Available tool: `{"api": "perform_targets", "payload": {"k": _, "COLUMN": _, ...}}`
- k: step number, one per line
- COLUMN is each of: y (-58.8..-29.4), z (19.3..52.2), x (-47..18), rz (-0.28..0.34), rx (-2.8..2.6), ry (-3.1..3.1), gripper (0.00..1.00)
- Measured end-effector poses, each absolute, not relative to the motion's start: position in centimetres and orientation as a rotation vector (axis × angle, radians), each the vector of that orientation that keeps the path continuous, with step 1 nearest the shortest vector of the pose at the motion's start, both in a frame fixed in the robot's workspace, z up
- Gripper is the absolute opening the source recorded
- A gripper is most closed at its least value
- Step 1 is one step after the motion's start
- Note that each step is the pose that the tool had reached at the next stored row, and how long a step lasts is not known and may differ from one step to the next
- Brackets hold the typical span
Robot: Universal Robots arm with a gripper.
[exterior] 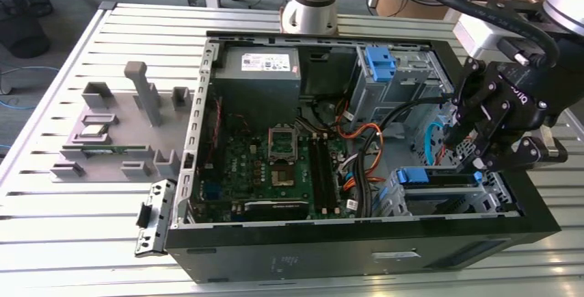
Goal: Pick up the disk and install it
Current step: 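Insert the disk into the insertion slot, then insert the first disk wire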
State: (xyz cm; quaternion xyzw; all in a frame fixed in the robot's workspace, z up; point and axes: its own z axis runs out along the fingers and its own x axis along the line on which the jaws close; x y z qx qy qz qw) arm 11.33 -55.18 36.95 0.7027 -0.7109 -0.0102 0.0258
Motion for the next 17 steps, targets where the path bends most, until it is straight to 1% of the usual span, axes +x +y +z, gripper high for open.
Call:
{"api": "perform_targets", "payload": {"k": 9, "y": -55.18, "z": 36.05, "x": 10.75, "rz": -0.007, "rx": 2.186, "ry": -2.207, "gripper": 0.48}}
{"api": "perform_targets", "payload": {"k": 17, "y": -55.19, "z": 36.17, "x": 10.72, "rz": -0.006, "rx": 2.186, "ry": -2.207, "gripper": 0.48}}
